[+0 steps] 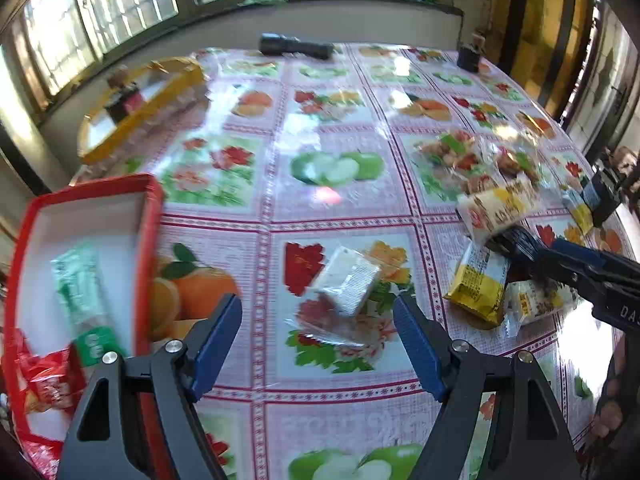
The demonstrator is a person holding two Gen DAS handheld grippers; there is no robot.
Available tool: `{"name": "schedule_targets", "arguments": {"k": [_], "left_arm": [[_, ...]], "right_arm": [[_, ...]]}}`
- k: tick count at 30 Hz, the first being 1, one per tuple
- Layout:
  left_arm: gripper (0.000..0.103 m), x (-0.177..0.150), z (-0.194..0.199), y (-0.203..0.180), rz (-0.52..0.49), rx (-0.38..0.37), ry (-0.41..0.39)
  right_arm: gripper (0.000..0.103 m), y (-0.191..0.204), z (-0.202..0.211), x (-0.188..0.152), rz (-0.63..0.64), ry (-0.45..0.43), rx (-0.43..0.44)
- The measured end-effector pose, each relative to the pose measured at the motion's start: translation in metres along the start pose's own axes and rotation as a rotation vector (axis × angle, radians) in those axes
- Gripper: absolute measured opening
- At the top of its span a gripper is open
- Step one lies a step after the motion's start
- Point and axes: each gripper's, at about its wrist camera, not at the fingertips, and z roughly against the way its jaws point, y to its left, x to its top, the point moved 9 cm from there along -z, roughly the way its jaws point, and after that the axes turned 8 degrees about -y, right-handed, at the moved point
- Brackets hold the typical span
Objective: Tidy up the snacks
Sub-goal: 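Grasp the clear white-cake packet with the left gripper while the right grasps the black packet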
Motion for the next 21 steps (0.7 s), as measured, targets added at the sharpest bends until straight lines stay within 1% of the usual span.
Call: {"name": "schedule_targets", "arguments": {"k": [2,6,7,9,13,14,15,16,17,21], "left_arm": [[0.078,-0.003,-0.008,-0.005,-0.007,-0.021,0.018],[0.078,-0.009,-0.021,-0.009,-0.022,-0.023,0.044],[0.078,-0.010,-0.024,-0.009,-0.022,-0.022,0.051],[0.078,-0.013,-0.031,-0.009,-0.016,-0.023,0.067],[0.078,-0.010,-0.033,-0.008,-0.006,-0.033,0.049],[0.075,-0.010,-0.032,-0.009,-0.006,-0.037,0.045],[0.065,-0.009,-0.032,-0.010,-0.006,-0.045,0.038],[0.056,-0.007,-0.032,-0.011,-0.008,-0.055,0.030],[0.036,-0.006,-0.030,-0.013,-0.008,-0.068,0.025],[0.031,-0.007,-0.026,-0.018,-0.031,-0.070,0.027]], "right_arm": [[0.056,0.002,-0.004,0.001,0.007,0.009,0.006],[0.057,0.008,-0.005,0.005,0.021,0.008,0.031],[0.058,0.009,-0.005,0.006,0.028,0.009,0.031],[0.059,0.011,-0.010,0.007,0.043,0.016,0.021],[0.059,0.009,-0.023,0.006,0.072,0.037,-0.024],[0.056,0.009,-0.025,0.005,0.084,0.040,-0.036],[0.052,0.009,-0.025,0.005,0.103,0.036,-0.055],[0.050,0.010,-0.025,0.004,0.114,0.032,-0.062],[0.048,0.011,-0.024,0.004,0.115,0.030,-0.061],[0.044,0.014,-0.015,0.003,0.102,0.016,-0.047]]}}
